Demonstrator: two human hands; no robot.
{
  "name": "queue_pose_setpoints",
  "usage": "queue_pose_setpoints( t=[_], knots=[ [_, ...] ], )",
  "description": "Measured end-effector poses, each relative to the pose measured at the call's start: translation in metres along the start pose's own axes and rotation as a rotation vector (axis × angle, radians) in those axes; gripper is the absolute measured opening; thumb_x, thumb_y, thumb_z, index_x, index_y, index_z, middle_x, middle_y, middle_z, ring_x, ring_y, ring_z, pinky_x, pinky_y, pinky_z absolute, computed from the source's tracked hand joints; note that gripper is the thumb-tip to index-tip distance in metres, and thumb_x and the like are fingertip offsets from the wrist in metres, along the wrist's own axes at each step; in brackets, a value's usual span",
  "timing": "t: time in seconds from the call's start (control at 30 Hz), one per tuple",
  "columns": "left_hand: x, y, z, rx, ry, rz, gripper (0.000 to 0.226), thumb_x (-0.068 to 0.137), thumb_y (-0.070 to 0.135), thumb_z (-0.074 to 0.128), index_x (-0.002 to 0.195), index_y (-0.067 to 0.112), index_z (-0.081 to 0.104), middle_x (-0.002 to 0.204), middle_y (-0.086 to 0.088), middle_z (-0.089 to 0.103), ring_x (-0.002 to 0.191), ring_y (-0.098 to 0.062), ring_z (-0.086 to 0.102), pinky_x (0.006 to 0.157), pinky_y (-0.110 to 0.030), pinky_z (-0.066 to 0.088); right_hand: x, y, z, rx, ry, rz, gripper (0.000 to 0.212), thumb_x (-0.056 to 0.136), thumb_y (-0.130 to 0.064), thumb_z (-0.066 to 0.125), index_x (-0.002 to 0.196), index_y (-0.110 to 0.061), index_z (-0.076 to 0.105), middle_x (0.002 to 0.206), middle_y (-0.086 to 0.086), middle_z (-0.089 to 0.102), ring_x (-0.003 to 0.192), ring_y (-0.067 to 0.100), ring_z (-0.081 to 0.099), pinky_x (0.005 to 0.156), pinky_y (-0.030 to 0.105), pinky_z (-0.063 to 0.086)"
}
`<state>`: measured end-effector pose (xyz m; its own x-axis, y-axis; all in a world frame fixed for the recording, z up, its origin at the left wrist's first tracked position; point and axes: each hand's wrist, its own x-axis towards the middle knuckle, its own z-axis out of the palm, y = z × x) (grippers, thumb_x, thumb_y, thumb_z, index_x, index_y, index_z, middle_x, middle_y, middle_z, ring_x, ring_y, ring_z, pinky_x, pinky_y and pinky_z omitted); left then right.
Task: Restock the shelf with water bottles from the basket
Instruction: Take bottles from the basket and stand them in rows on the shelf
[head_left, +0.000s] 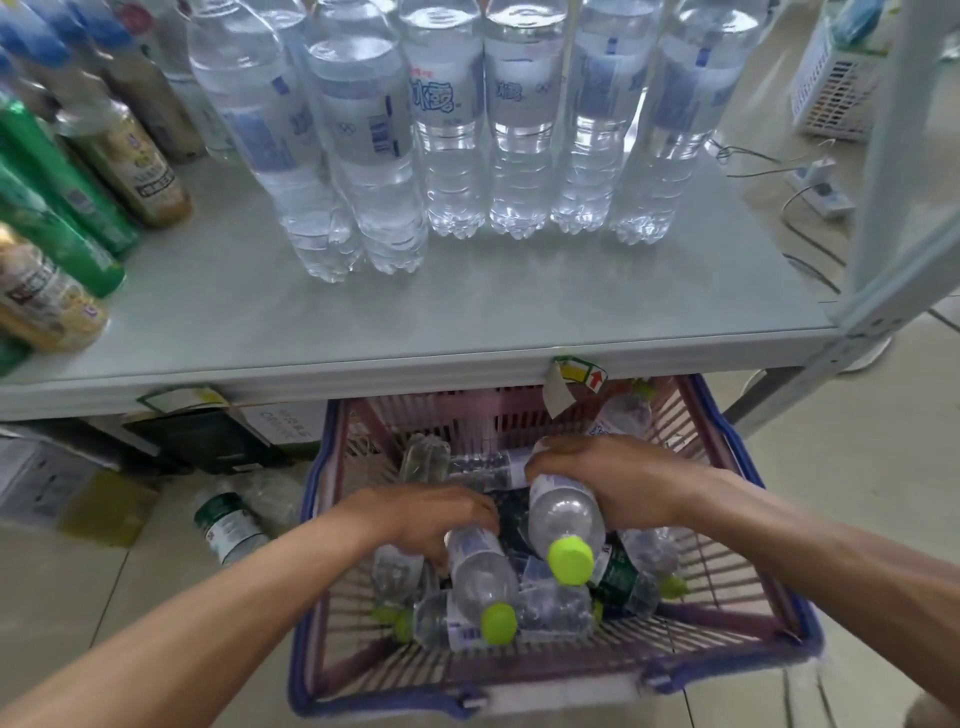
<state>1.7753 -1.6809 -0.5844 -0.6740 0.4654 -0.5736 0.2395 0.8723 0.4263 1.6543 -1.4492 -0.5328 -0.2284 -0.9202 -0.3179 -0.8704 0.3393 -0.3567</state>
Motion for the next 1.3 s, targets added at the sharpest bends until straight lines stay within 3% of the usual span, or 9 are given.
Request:
queue_pose_setpoints(
  t=[0.1, 0.2, 0.3, 0.4, 0.7, 0.77, 0.87, 1.1, 1.3],
  knots=[
    [-0.013, 0.006, -0.017, -0.140, 0.043, -0.059, 0.068, 0.088, 0.009, 0.078, 0.150, 0.011, 0.049, 0.151, 0.007, 0.047, 0.130, -0.004, 0.046, 0.111, -0.016, 0.037, -0.008, -0.028, -0.029, 0.102, 0.099, 0.017, 0.062, 0.067, -0.045, 0.087, 0.122, -0.039, 0.059, 0.113, -0.018, 0.069, 0.097, 0.001, 0.065, 0.083, 0.028, 0.058],
    [-0.030, 0.030, -0.052, -0.305, 0.103, -0.045, 0.069, 0.094, 0.010, 0.073, 0.153, 0.018, 0.039, 0.138, 0.015, 0.041, 0.110, 0.011, 0.028, 0.076, 0.012, 0.022, -0.014, -0.058, -0.062, 0.179, 0.227, -0.023, 0.053, 0.064, -0.046, 0.085, 0.111, -0.041, 0.062, 0.101, -0.019, 0.068, 0.089, 0.001, 0.065, 0.077, 0.019, 0.055],
    [-0.047, 0.026, -0.067, -0.427, 0.178, -0.045, 0.073, 0.089, 0.014, 0.079, 0.152, 0.020, 0.043, 0.125, 0.025, 0.039, 0.114, 0.014, 0.036, 0.075, 0.012, 0.022, -0.020, -0.081, -0.095, 0.283, 0.376, -0.083, 0.038, 0.063, -0.041, 0.087, 0.087, -0.047, 0.057, 0.080, -0.021, 0.068, 0.073, -0.003, 0.066, 0.066, 0.009, 0.048],
    [-0.060, 0.017, -0.079, -0.397, 0.148, 0.003, 0.067, 0.078, 0.012, 0.088, 0.137, 0.025, 0.061, 0.120, 0.037, 0.053, 0.102, 0.020, 0.051, 0.086, 0.003, 0.036, -0.026, -0.087, -0.118, 0.343, 0.556, -0.122, 0.034, 0.064, -0.036, 0.091, 0.091, -0.030, 0.070, 0.081, -0.021, 0.073, 0.072, -0.007, 0.070, 0.067, 0.012, 0.055],
    [-0.113, 0.027, -0.145, -0.842, 0.507, 0.261, 0.059, 0.065, 0.009, 0.095, 0.118, 0.000, 0.073, 0.120, -0.020, 0.074, 0.112, -0.039, 0.070, 0.099, -0.052, 0.055, -0.005, -0.071, -0.165, 0.568, 0.939, 0.109, 0.029, 0.062, -0.050, 0.078, 0.088, -0.040, 0.069, 0.078, -0.025, 0.073, 0.076, -0.012, 0.069, 0.070, 0.010, 0.053],
    [-0.114, 0.031, -0.158, -0.940, 0.685, 0.307, 0.059, 0.058, 0.024, 0.098, 0.112, 0.011, 0.078, 0.115, -0.014, 0.077, 0.110, -0.031, 0.073, 0.094, -0.040, 0.058, -0.002, -0.063, -0.174, 0.565, 0.971, 0.169, 0.030, 0.064, -0.047, 0.080, 0.090, -0.036, 0.072, 0.079, -0.023, 0.073, 0.074, -0.012, 0.068, 0.067, 0.008, 0.051],
    [-0.108, 0.041, -0.178, -1.005, 0.934, 0.339, 0.030, 0.063, 0.004, 0.089, 0.085, 0.025, 0.086, 0.090, 0.005, 0.081, 0.090, -0.010, 0.077, 0.081, -0.020, 0.057, 0.001, -0.048, -0.183, 0.546, 0.994, 0.248, 0.039, 0.072, -0.038, 0.087, 0.107, -0.024, 0.075, 0.088, -0.017, 0.073, 0.077, -0.012, 0.066, 0.065, 0.004, 0.047],
    [-0.075, 0.059, -0.197, -0.991, 1.329, 0.060, 0.054, 0.064, 0.029, 0.094, 0.115, 0.016, 0.079, 0.110, 0.002, 0.080, 0.110, -0.015, 0.074, 0.103, -0.039, 0.052, 0.006, -0.020, -0.190, 0.594, 1.025, 0.353, 0.051, 0.076, -0.046, 0.086, 0.119, -0.022, 0.073, 0.104, -0.008, 0.076, 0.095, 0.007, 0.071, 0.074, 0.012, 0.050],
    [-0.052, 0.063, -0.196, -0.988, 1.536, -0.120, 0.040, 0.073, 0.024, 0.092, 0.110, 0.021, 0.078, 0.104, 0.007, 0.080, 0.102, -0.006, 0.074, 0.093, -0.028, 0.056, 0.024, -0.020, -0.180, 0.631, 1.048, 0.359, 0.061, 0.072, -0.059, 0.083, 0.120, -0.022, 0.072, 0.100, -0.012, 0.074, 0.093, 0.006, 0.071, 0.071, 0.009, 0.048]
  ],
)
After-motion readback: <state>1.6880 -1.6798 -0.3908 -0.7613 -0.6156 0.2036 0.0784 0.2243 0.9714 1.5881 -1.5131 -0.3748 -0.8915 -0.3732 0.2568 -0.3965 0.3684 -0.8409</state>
